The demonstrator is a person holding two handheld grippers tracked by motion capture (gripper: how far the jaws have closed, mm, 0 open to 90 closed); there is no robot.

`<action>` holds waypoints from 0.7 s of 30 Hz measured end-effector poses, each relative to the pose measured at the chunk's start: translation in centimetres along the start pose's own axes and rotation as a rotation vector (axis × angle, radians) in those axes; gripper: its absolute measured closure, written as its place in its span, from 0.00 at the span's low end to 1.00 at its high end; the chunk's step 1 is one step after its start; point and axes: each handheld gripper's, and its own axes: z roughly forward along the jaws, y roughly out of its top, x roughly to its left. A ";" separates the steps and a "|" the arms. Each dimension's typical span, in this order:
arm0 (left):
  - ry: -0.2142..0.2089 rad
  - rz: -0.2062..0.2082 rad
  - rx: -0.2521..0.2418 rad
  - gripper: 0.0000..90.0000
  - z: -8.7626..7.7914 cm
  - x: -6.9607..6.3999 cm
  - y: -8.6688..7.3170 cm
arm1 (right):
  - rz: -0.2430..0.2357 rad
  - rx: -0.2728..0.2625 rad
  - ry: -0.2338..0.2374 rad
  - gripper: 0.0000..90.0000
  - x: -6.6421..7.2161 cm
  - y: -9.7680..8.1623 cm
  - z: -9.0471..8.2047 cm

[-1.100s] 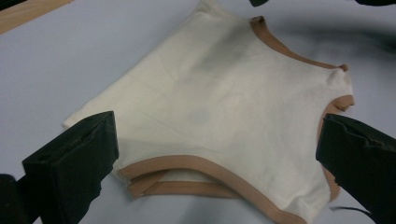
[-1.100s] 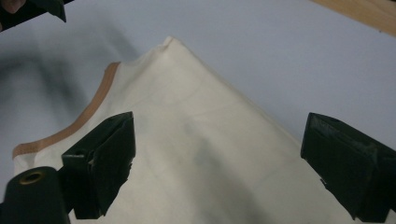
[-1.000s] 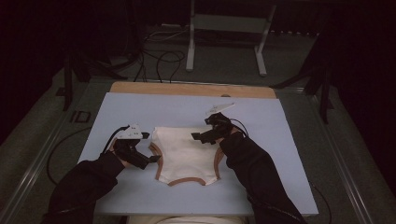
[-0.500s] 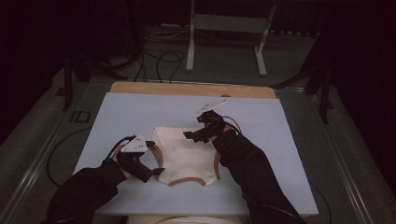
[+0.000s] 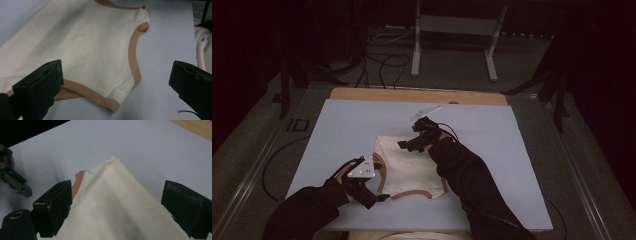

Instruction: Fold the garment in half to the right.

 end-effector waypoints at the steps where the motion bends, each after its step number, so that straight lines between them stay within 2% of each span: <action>1: -0.005 0.007 0.004 0.00 0.1 -0.1 -0.1 | -0.003 0.004 0.001 0.11 0.1 0.1 0.2; 7: -0.035 0.052 0.041 0.04 1.0 -0.5 -0.3 | -0.007 0.020 0.012 0.11 0.4 0.1 1.1; 11: -0.041 0.087 0.075 0.13 1.7 -0.7 -0.4 | -0.003 0.034 0.021 0.11 0.5 0.1 1.7; 13: -0.049 0.091 0.089 0.16 2.1 -0.7 -0.6 | -0.008 0.040 0.025 0.11 0.6 0.0 1.9; 14: -0.041 0.104 0.098 0.17 2.3 -0.7 -0.6 | -0.008 0.041 0.027 0.11 0.6 0.0 2.0; 16: -0.041 0.104 0.098 0.18 2.3 -0.7 -0.6 | -0.010 0.043 0.030 0.11 0.6 0.0 2.2; 17: -0.041 0.121 0.124 0.19 2.7 -0.6 -0.8 | -0.008 0.049 0.034 0.11 0.8 0.1 2.4; 21: -0.024 0.119 0.156 0.26 3.4 -0.6 -1.3 | -0.018 0.053 0.042 0.11 0.9 0.1 2.8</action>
